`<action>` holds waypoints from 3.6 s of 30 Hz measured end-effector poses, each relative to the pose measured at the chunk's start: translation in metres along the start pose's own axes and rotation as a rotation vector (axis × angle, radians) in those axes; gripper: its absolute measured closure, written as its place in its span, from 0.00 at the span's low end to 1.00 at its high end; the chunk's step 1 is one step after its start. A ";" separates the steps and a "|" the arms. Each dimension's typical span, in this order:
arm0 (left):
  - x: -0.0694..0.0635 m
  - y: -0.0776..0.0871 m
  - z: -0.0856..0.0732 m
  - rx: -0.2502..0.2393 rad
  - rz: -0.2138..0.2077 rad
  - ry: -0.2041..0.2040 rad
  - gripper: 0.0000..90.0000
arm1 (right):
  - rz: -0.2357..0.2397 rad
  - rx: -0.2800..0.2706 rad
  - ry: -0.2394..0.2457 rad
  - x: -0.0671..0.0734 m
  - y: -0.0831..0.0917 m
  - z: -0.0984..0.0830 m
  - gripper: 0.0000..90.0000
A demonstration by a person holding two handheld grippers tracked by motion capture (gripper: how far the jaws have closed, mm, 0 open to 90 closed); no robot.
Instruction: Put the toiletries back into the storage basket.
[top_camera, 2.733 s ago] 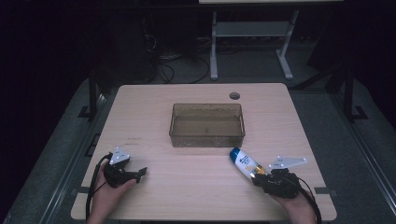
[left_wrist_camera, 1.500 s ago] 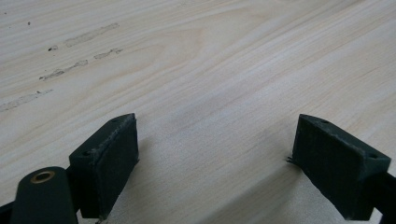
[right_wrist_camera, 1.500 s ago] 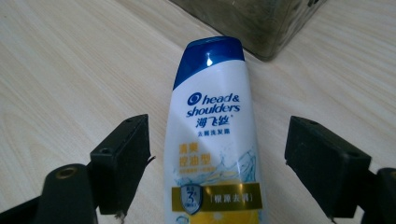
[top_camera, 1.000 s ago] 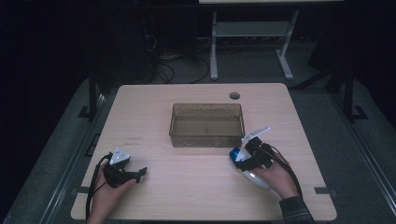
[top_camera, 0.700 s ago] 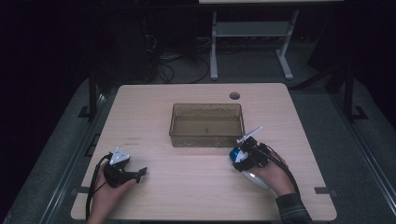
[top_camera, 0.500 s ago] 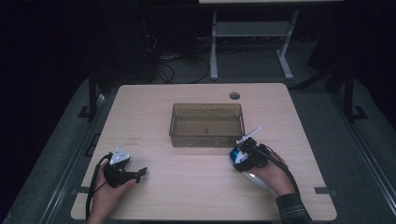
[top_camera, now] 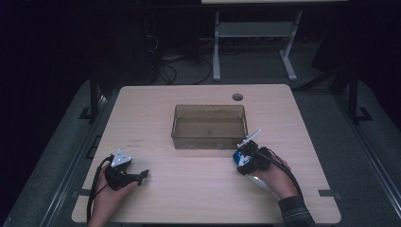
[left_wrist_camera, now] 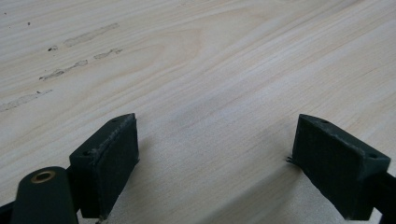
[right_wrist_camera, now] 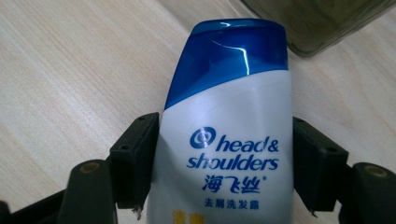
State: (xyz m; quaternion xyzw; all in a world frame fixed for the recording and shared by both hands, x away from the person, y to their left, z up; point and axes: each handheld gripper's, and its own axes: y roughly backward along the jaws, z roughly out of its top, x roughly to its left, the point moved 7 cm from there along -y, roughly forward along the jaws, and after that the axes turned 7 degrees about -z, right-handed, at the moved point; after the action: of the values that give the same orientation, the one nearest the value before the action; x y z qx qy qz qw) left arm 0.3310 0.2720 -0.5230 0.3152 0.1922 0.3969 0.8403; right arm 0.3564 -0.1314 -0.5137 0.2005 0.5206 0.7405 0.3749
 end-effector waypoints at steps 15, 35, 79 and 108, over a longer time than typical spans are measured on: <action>0.000 0.000 0.000 0.000 0.000 0.000 0.15 | 0.040 -0.034 -0.042 -0.001 0.008 -0.001 0.37; 0.000 0.000 0.000 0.000 0.000 0.000 0.15 | 0.128 -0.250 -0.152 -0.016 0.051 -0.006 0.38; 0.000 0.000 0.000 -0.003 0.000 0.003 0.15 | 0.063 -0.683 -0.315 -0.049 0.116 0.010 0.37; 0.000 0.000 0.000 0.002 0.000 0.000 0.15 | 0.019 -0.827 -0.310 -0.061 0.144 0.067 0.37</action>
State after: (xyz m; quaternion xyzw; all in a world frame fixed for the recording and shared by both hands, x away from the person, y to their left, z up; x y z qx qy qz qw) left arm 0.3310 0.2722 -0.5228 0.3159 0.1928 0.3968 0.8400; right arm 0.3915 -0.1620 -0.3506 0.1468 0.1162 0.8511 0.4904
